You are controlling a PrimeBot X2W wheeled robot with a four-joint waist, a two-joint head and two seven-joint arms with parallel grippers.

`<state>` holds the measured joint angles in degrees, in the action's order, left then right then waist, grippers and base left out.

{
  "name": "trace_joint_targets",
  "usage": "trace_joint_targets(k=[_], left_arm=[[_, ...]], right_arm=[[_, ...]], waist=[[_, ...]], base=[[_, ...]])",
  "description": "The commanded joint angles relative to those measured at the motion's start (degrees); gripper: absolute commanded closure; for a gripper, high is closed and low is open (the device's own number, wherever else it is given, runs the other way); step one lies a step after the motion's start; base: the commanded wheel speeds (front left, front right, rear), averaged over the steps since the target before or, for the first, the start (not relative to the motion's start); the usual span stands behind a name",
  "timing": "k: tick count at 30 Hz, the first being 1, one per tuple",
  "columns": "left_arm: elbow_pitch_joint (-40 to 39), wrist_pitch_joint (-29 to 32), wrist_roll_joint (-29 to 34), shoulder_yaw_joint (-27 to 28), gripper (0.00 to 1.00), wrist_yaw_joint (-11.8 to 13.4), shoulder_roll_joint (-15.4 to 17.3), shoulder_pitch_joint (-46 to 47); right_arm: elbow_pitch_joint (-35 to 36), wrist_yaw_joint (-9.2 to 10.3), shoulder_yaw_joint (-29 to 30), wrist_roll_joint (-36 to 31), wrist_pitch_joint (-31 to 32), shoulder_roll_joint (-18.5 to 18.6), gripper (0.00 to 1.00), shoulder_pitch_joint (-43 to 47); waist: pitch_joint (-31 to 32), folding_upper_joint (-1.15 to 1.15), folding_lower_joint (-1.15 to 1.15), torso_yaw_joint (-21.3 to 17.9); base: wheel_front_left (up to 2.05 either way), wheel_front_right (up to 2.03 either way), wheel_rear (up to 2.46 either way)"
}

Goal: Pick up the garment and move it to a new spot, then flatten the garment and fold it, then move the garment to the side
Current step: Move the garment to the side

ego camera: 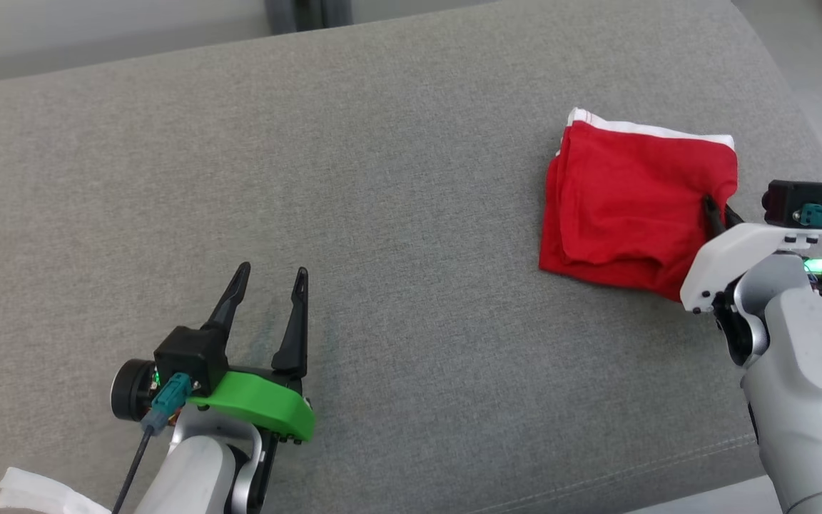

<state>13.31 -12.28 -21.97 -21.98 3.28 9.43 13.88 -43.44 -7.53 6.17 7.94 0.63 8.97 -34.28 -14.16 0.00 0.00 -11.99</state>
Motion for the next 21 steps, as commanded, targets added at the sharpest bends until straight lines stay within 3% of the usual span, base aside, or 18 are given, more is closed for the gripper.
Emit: trace_joint_targets(k=[1, 9, 20, 21], left_arm=[[-0.2, 0.2, 0.2, 0.1, 0.00, 0.0, 0.7, 1.1], [-1.8, 1.0, 0.4, 0.2, 0.00, 0.9, 1.7, 1.6], [-4.3, 1.4, 0.6, 0.2, 0.00, 1.5, 2.5, 2.2], [-4.3, 1.4, 0.6, 0.1, 0.00, 1.6, 2.5, 2.3]], right_arm=[[-0.1, 0.08, -0.6, -0.3, -0.4, 0.1, 1.00, -2.1], [-3.2, 0.08, -2.3, -2.3, 0.0, 3.7, 1.00, -8.7], [-9.2, 0.09, 1.7, -9.4, 0.0, 14.1, 1.00, -15.7], [-9.4, 0.08, 1.6, -10.3, -0.6, 14.3, 0.74, -15.9]], waist=[[-4.1, 0.00, 0.00, -3.2], [-6.5, 0.00, 0.00, 1.0], [-10.5, 0.00, 0.00, 7.0], [-10.6, 0.00, 0.00, 7.2]], base=[[0.00, 0.00, 0.00], [0.00, 0.00, 0.00], [0.00, 0.00, 0.00], [0.00, 0.00, 0.00]])
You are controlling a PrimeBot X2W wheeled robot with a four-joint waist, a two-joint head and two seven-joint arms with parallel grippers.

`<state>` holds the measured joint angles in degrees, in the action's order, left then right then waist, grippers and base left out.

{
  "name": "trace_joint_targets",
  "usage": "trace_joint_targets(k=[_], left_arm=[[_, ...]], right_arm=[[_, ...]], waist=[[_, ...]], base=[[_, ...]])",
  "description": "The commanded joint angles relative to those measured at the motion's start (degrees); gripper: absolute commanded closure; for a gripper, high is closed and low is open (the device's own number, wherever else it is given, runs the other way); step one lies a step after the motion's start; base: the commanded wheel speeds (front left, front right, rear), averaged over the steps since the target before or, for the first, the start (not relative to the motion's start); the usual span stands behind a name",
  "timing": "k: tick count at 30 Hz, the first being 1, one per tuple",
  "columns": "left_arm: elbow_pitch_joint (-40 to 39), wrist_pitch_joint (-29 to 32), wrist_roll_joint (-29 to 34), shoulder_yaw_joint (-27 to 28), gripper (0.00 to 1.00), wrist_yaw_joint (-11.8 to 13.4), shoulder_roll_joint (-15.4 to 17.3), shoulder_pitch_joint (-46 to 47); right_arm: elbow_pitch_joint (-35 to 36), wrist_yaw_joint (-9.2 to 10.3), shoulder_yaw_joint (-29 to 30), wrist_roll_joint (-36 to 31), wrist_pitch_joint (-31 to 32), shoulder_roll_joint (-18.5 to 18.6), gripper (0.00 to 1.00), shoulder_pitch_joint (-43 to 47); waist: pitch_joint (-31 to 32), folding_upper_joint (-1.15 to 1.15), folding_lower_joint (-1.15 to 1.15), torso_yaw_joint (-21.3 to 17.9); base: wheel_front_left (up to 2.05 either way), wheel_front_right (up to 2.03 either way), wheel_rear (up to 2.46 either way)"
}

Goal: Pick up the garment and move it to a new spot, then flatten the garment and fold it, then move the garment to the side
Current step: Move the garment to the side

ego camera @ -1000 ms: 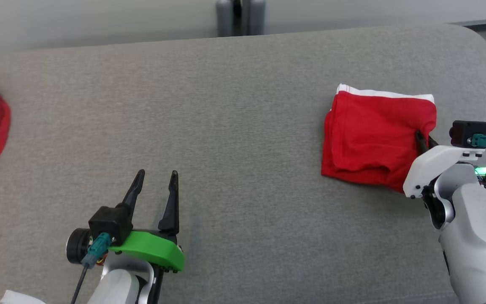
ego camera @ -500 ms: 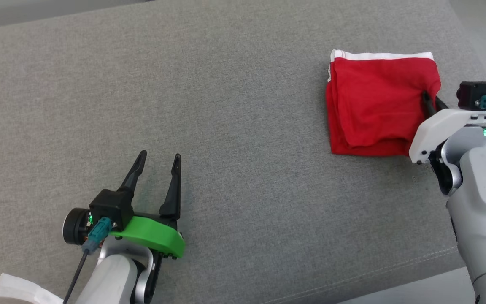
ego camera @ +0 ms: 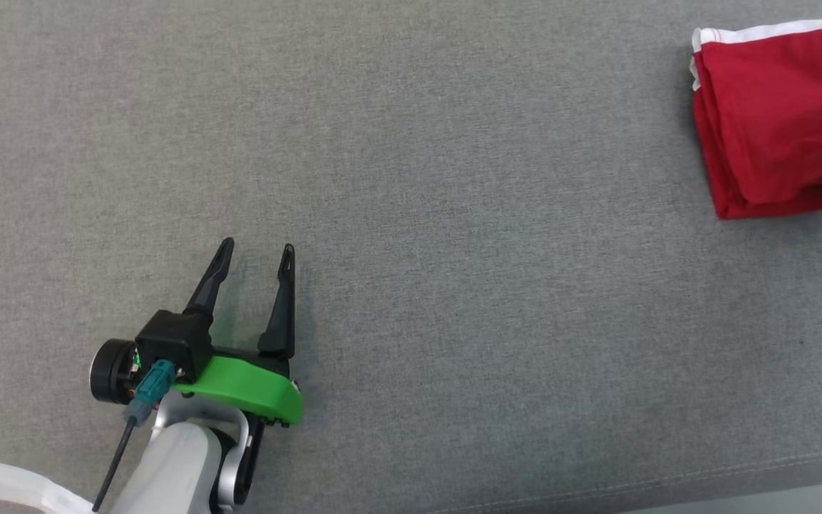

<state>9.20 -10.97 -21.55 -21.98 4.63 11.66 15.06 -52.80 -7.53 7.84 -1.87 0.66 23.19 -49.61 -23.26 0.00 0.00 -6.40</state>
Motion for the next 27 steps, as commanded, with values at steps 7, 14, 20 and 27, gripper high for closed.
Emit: trace_joint_targets(k=[7, 14, 20, 27], left_arm=[[0.3, -0.3, -0.2, -0.3, 0.00, 0.4, 0.0, 1.0], [1.7, -1.3, -0.9, -0.5, 0.00, 0.0, -0.5, 0.5], [3.8, -2.2, -1.9, 0.1, 0.00, -0.1, -0.8, -0.1], [7.7, -3.3, -3.7, 2.2, 0.00, 0.3, -1.3, -2.0]], right_arm=[[-3.1, 0.08, 2.8, -4.7, -4.0, 0.2, 0.00, -1.7], [-3.5, 0.09, 3.6, -6.0, -7.6, -2.8, 0.00, -1.3], [-1.9, 0.09, 0.7, -4.1, -10.7, -7.2, 0.00, 0.0], [1.6, 0.08, -3.1, -1.6, -13.5, -12.8, 0.00, 5.8]], waist=[[-0.9, 0.00, 0.00, 2.2], [3.1, 0.00, 0.00, 2.3], [8.9, 0.00, 0.00, 2.8], [16.9, 0.00, 0.00, 4.2]], base=[[0.00, 0.00, 0.00], [0.00, 0.00, 0.00], [0.00, 0.00, 0.00], [0.00, 0.00, 0.00]])
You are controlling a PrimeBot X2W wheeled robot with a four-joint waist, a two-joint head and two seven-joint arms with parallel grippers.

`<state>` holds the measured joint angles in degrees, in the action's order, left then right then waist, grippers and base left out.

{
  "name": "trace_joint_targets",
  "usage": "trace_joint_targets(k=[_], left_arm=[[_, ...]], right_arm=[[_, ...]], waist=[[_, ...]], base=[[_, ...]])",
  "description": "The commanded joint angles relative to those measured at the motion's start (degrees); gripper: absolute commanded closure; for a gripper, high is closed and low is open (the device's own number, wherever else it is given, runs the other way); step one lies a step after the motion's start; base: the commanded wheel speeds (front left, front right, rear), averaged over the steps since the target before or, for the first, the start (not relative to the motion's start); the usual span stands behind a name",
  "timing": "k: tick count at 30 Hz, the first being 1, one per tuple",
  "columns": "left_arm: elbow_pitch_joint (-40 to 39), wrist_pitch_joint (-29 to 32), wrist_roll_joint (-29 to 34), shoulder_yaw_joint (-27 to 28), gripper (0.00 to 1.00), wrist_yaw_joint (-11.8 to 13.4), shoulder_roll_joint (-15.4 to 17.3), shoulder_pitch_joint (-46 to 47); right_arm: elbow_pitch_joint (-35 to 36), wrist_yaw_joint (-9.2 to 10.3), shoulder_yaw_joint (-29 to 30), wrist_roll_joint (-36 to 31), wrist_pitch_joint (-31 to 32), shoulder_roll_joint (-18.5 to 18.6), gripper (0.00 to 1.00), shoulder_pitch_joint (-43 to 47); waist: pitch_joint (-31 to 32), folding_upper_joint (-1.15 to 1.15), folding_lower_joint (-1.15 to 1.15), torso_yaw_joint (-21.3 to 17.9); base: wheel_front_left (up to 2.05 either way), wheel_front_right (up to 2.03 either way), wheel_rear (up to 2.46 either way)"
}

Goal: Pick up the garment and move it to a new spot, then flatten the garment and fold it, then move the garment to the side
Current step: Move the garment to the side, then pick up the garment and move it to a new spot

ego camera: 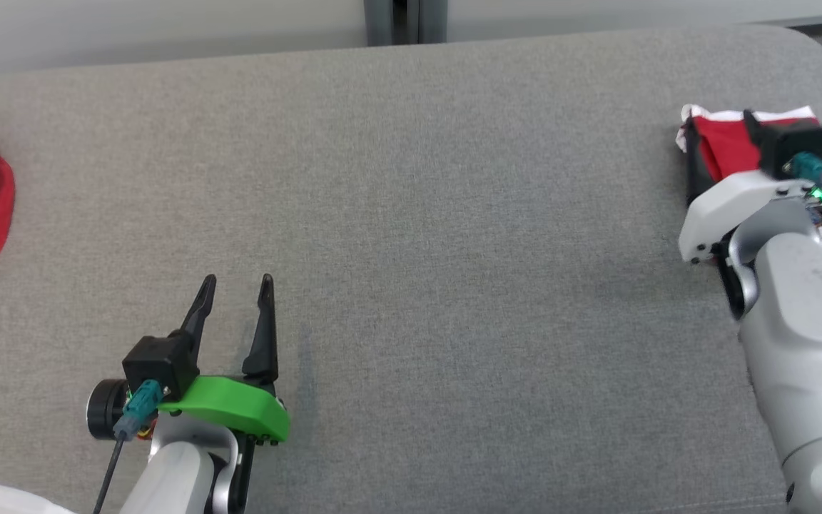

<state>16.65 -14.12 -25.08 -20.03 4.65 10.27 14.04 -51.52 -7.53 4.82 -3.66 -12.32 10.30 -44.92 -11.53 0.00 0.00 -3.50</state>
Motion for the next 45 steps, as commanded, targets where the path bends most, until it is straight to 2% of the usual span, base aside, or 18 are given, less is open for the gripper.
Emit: trace_joint_targets(k=[1, 7, 11, 14, 25, 33, 45], left_arm=[[0.8, -0.3, -0.4, 0.6, 0.00, 0.4, 0.1, -1.4], [2.5, -0.8, -1.5, 2.5, 0.00, 1.3, 0.2, -4.9], [2.2, -1.0, -1.7, 3.3, 0.00, 1.5, 0.2, -7.2], [1.8, -1.1, -1.6, 3.4, 0.00, 1.6, -0.2, -8.8], [0.4, -1.1, -1.5, 4.3, 0.00, 1.8, -1.2, -13.4], [-0.3, -1.1, -1.2, 4.9, 0.00, 1.4, -1.5, -14.6], [-0.1, -1.1, -0.9, 4.7, 0.00, 1.1, -1.5, -13.8]], right_arm=[[1.3, 0.08, -0.6, 0.5, -0.8, -0.8, 0.00, 2.7], [9.1, 0.08, -0.6, 2.4, -2.4, -5.3, 0.00, 13.6], [15.0, 0.08, -0.4, 3.3, -2.5, -6.8, 0.00, 20.9], [19.6, 0.08, -0.3, 3.1, -2.7, -7.3, 0.00, 25.9], [34.8, 0.08, -4.0, 10.8, -1.3, -7.3, 0.00, 41.6], [40.2, 0.08, -4.9, 13.1, -0.3, -7.3, 0.00, 46.3], [42.1, 0.08, -4.6, 12.5, 1.2, -7.3, 0.00, 47.5]], waist=[[6.4, 0.00, 0.00, 1.6], [11.5, 0.00, 0.00, 3.3], [13.0, 0.00, 0.00, 4.3], [13.7, 0.00, 0.00, 4.9], [15.1, 0.00, 0.00, 6.4], [15.1, 0.00, 0.00, 6.6], [14.7, 0.00, 0.00, 6.6]], base=[[0.00, 0.00, 0.00], [0.00, 0.00, 0.00], [0.00, 0.00, 0.00], [0.00, 0.00, 0.00], [0.00, 0.00, 0.00], [0.00, 0.00, 0.00], [0.00, 0.00, 0.00]])
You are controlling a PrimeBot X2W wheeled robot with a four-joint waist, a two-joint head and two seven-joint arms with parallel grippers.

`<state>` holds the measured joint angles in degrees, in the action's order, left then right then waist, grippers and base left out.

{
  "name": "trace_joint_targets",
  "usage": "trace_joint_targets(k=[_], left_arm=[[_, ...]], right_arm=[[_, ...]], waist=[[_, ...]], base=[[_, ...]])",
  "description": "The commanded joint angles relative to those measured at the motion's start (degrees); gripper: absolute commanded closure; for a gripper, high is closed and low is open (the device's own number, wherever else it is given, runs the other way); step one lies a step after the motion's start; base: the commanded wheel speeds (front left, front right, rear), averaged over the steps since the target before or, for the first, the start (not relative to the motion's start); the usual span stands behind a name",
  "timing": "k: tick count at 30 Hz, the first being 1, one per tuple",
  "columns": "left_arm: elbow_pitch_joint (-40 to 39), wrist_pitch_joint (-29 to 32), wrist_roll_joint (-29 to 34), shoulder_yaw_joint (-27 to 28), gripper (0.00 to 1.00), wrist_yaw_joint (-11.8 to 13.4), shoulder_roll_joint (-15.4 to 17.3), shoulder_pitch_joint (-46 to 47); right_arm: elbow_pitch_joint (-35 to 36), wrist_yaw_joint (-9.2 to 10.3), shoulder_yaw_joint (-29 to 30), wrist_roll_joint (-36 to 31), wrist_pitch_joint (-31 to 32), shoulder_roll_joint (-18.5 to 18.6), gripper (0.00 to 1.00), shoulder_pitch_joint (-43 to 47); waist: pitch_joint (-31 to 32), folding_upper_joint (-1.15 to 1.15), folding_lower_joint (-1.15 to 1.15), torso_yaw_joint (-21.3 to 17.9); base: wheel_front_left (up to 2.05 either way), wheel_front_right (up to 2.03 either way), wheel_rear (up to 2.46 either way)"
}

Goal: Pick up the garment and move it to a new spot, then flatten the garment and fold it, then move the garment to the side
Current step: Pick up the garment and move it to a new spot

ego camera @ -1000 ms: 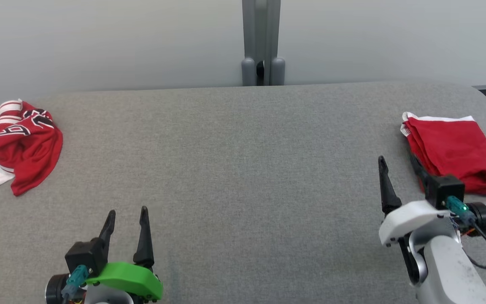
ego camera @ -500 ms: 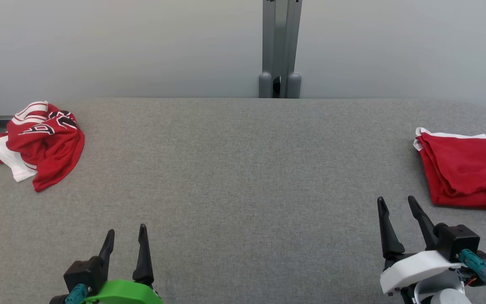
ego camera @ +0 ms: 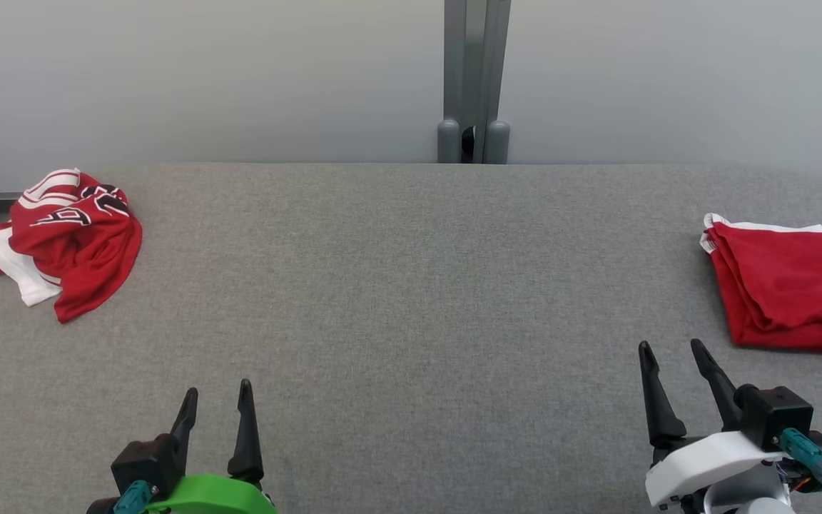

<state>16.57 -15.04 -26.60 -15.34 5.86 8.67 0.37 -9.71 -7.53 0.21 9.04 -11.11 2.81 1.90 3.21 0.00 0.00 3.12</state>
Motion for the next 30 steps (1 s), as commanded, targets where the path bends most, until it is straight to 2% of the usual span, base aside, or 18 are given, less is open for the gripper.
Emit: trace_joint_targets(k=[1, 5, 8, 21, 23, 30], left_arm=[[0.1, -0.2, 0.7, -0.1, 0.00, -0.2, 0.1, -0.1], [0.2, -0.2, 0.8, -0.6, 0.00, -0.3, -0.1, 0.6], [0.3, -0.1, 1.0, -0.8, 0.00, -0.3, 0.4, 1.4], [-2.0, 0.2, 1.2, 0.6, 0.00, 0.8, 2.9, 1.6], [-2.6, 0.1, 0.8, 1.5, 0.00, 1.3, 3.3, 0.9], [-5.3, -0.1, 0.2, 3.7, 0.00, 2.6, 2.9, -1.1]], right_arm=[[0.4, 0.08, 0.1, -0.3, 0.1, 0.2, 0.00, 0.7], [0.3, 0.08, 0.4, 0.0, 0.2, 0.1, 0.00, 1.1], [0.5, 0.08, 0.6, 0.0, 0.1, 0.2, 0.00, 1.2], [-1.0, 0.08, -2.0, 2.3, -1.4, 0.2, 0.00, -1.1], [-1.1, 0.08, -3.3, 2.9, -1.8, 0.1, 0.00, -2.0], [-2.9, 0.08, -6.7, 2.3, -1.9, 0.2, 0.00, -4.9]], waist=[[0.0, 0.00, 0.00, 0.1], [-0.2, 0.00, 0.00, 1.2], [-0.4, 0.00, 0.00, 3.7], [-0.8, 0.00, 0.00, 23.8], [-1.3, 0.00, 0.00, 25.2], [-3.1, 0.00, 0.00, 26.3]], base=[[0.00, 0.00, 0.00], [0.00, 0.00, 0.00], [0.00, 0.00, 0.00], [0.00, 0.00, 0.00], [0.00, 0.00, 0.00], [0.00, 0.00, 0.00]])
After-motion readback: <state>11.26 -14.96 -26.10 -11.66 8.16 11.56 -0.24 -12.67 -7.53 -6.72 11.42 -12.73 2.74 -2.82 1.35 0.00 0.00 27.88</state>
